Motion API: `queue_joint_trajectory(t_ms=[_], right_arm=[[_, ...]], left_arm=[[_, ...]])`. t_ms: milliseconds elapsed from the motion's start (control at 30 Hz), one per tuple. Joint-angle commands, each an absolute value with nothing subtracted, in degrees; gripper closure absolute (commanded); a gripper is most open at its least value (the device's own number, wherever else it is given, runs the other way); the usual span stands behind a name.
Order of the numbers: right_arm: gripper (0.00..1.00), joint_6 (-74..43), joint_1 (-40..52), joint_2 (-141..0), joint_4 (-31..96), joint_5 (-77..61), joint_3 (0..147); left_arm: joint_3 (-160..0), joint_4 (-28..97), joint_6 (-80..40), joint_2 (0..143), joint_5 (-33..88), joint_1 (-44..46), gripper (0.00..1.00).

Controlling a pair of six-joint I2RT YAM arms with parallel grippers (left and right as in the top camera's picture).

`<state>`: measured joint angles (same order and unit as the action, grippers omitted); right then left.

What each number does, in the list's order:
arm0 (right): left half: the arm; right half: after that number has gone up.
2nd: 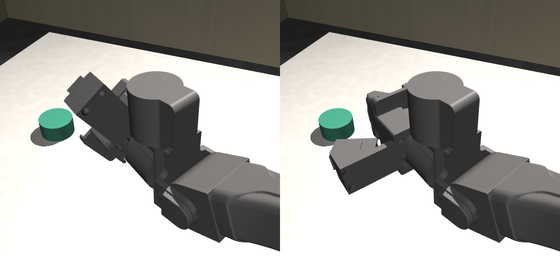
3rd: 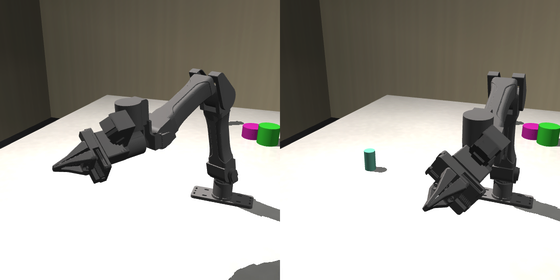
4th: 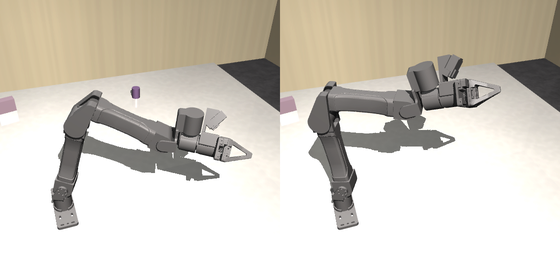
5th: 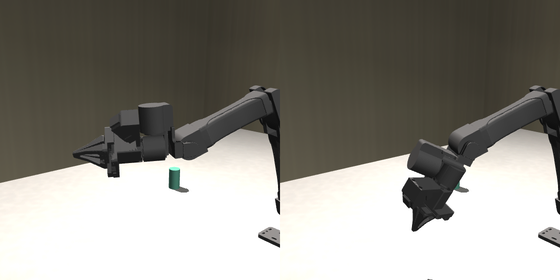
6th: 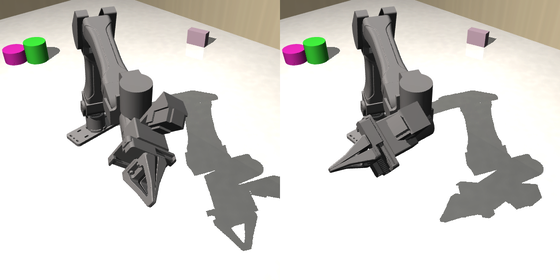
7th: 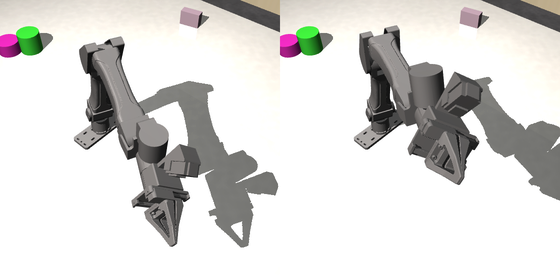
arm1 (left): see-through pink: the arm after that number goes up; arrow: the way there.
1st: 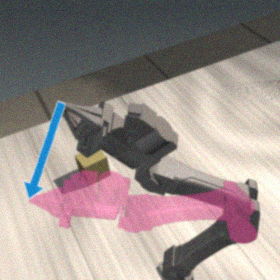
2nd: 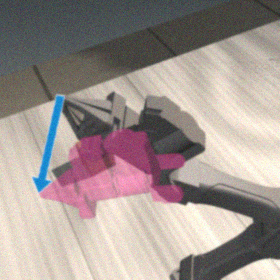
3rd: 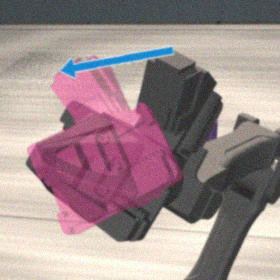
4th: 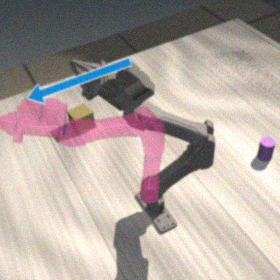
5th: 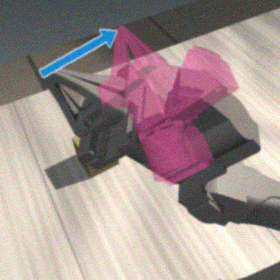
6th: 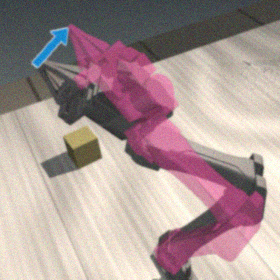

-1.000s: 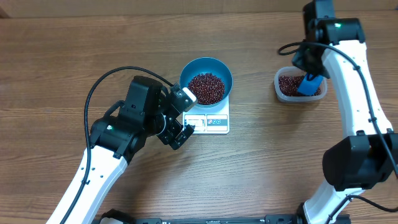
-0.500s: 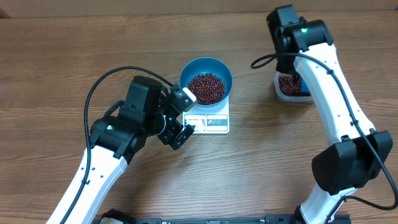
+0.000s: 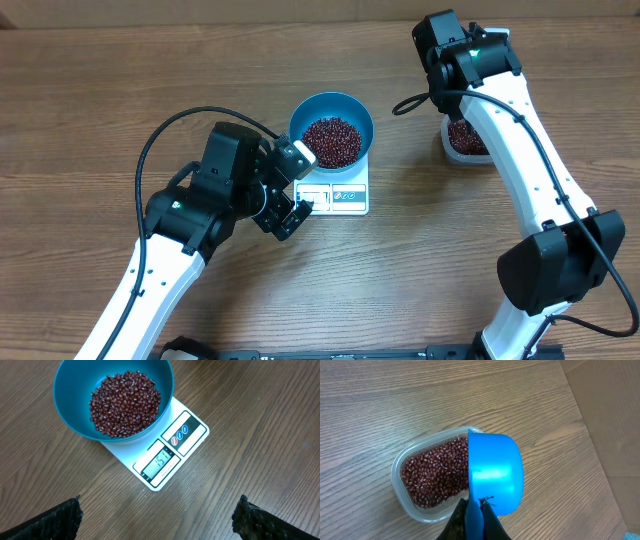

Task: Scoop item into bowl and weigh 150g on scale
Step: 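Carry the blue scoop left over the teal bowl on the scale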

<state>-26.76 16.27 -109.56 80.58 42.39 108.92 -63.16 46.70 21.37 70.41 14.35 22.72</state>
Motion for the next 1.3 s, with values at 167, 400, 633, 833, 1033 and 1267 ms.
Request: queue_joint_trajectory(t_ms=[167,400,633,833,1033,1267], right_arm=[[0.96,-21.6,17.0,-107.4,80.9,46.0,110.7],[0.96,-19.4,19.5,-107.4,82.2,53.6,110.7],[0.96,-19.9,19.3,-107.4,79.4,47.9,110.7],[0.96,-25.8,15.9,-107.4,77.0,30.7,110.7],[0.96,-27.0,10.4,-107.4,74.0,12.2,110.8],[0.96,-25.4,7.1,-105.5,70.3,9.1,112.6]], left_arm=[[-63.5,46.5,21.0,70.4,14.4,22.4,0.0],[-63.5,46.5,21.0,70.4,14.4,22.4,0.01],[-63.5,46.5,21.0,70.4,14.4,22.4,0.01],[-63.5,46.5,21.0,70.4,14.4,22.4,0.0],[-63.5,46.5,21.0,70.4,14.4,22.4,0.01],[-63.5,46.5,21.0,70.4,14.4,22.4,0.0]])
